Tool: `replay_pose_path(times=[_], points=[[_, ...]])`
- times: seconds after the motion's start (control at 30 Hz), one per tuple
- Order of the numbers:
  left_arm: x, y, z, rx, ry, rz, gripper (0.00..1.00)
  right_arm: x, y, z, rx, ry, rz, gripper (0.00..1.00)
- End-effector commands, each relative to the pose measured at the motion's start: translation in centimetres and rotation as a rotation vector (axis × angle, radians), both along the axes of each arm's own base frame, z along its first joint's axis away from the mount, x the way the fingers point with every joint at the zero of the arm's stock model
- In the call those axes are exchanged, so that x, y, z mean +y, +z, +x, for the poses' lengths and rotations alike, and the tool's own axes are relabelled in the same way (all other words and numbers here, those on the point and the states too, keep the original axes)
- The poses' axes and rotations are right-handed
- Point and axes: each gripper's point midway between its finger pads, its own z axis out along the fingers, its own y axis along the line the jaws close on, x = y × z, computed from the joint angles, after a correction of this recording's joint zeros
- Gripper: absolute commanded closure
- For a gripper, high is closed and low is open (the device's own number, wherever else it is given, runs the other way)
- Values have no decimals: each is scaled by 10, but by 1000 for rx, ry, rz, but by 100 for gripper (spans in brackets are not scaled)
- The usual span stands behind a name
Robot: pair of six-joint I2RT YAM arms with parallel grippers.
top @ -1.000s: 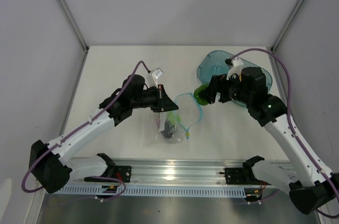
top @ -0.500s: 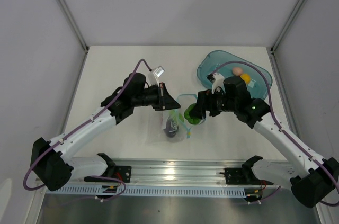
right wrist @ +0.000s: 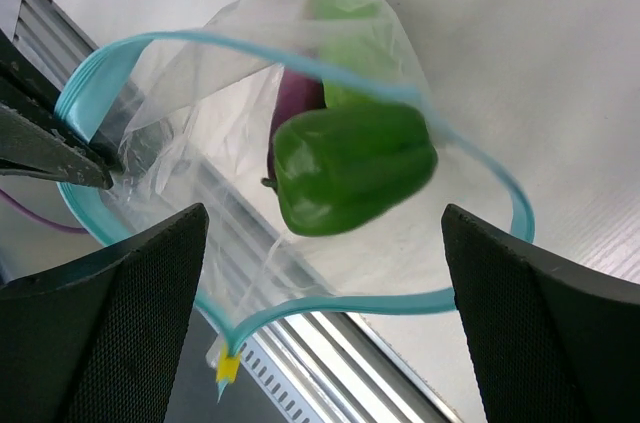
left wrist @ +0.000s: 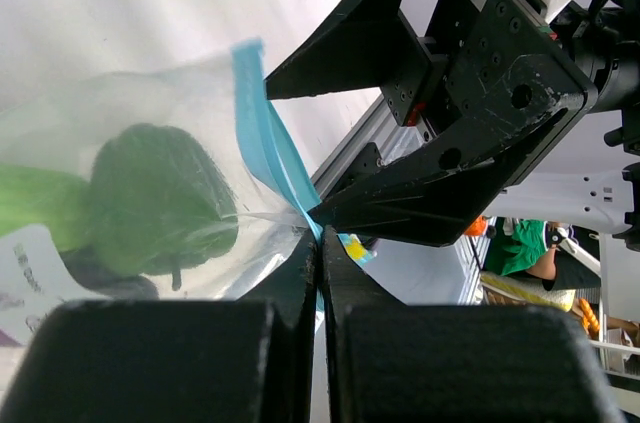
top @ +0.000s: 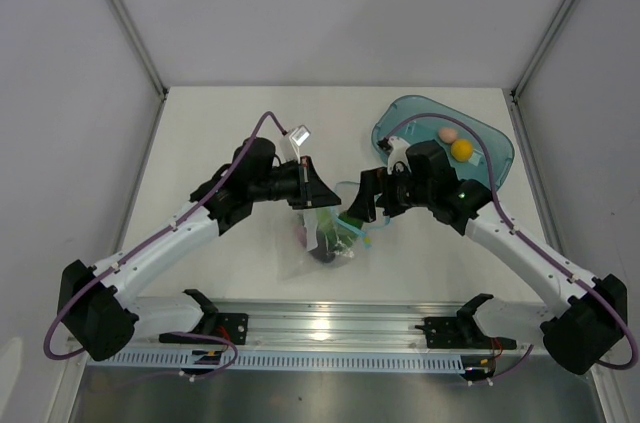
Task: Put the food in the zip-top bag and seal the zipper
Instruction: Place the fake vegetable in the zipper food storage bag, then pick up the fake vegetable from the bin.
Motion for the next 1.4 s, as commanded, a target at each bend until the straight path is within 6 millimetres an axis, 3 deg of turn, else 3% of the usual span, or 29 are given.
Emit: replay_pose_path(times=[0.0,0.47,0.57,0.83,0.97,1.1,1.37], points=[[-3,22,-3,-41,-18,-57,100,2,30,8,-91,-16,37,1],[1,7,-8,-22,-15,-39,99,-18,52,20,-163,-114,-25,1],[2,3,-10,-18,-15,-38,99,-31,55,28,-183,-206,-52,1],[4,3,-13,-23,-12,-54,100,-97,58,59,-227,-587,-157,1],[4,5,-13,-30,-16,-60,99,-127,47,75,-146,-680,-167,1],[6,3,-16,-36,-19,-61,99,-169,35,92,-72,-822,-168,1],[6,-3,-20,-24,-32,-79,100,-235,21,115,-67,-1055,-255,1]])
